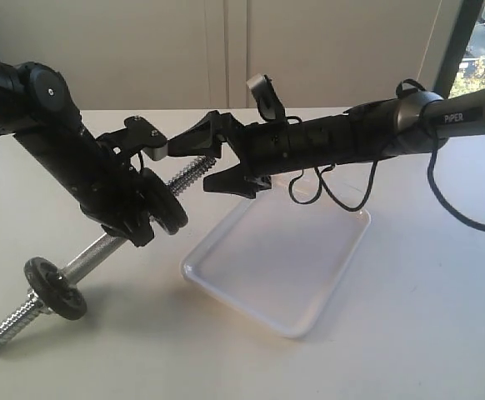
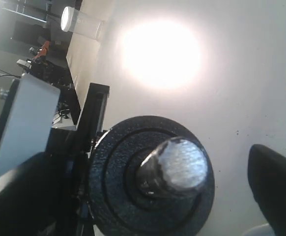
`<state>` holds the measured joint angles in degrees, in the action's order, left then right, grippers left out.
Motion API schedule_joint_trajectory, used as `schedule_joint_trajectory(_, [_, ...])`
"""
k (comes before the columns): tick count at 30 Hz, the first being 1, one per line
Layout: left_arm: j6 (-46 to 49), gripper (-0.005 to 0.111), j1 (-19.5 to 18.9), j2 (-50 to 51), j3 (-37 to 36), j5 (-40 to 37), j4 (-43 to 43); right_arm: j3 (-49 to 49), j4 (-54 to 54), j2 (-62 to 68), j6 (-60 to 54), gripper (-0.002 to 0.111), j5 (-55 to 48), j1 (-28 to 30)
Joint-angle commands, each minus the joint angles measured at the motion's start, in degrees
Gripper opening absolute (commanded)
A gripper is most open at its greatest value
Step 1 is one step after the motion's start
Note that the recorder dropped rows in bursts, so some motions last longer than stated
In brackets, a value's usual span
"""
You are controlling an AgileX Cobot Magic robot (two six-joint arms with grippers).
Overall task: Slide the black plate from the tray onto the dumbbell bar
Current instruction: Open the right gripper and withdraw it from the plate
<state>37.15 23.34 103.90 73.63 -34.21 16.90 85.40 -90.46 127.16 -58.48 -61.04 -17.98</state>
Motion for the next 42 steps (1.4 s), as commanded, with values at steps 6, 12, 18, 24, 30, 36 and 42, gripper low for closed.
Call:
schedule_joint_trajectory(6, [-1.4,0.000,0.1,-0.8,1.8,2.2,1.1,0.2,4.2,-0.8,3.3,0.102,0.7,5.1])
schedule_joint_trajectory(12, [-1.4,0.000,0.1,1.7,1.8,3.5,1.1,0.2,5.2,-0.8,3.3,0.102,-0.5,6.6])
schedule_joint_trajectory(18, [-1.4,0.000,0.1,3.7,1.8,4.7,1.3,0.2,5.3,-0.8,3.3,0.102,-1.8,7.3])
schedule_joint_trajectory(24, [-1.4,0.000,0.1,3.7,1.8,4.3,1.4,0.2,5.5,-0.8,3.0,0.101,-2.2,7.3])
schedule_joint_trajectory(30, [-1.4,0.000,0.1,3.7,1.8,4.2,1.4,0.2,6.1,-0.8,-0.3,0.027,-7.7,7.3])
schedule_joint_trajectory(36, [-1.4,0.000,0.1,3.7,1.8,3.6,1.4,0.2,7.0,-0.8,-0.3,0.001,-8.9,7.3])
schedule_joint_trajectory(42, [-1.4,0.000,0.1,3.7,1.8,3.4,1.4,-1.0,6.6,-2.5,-2.4,0.001,-8.9,7.3])
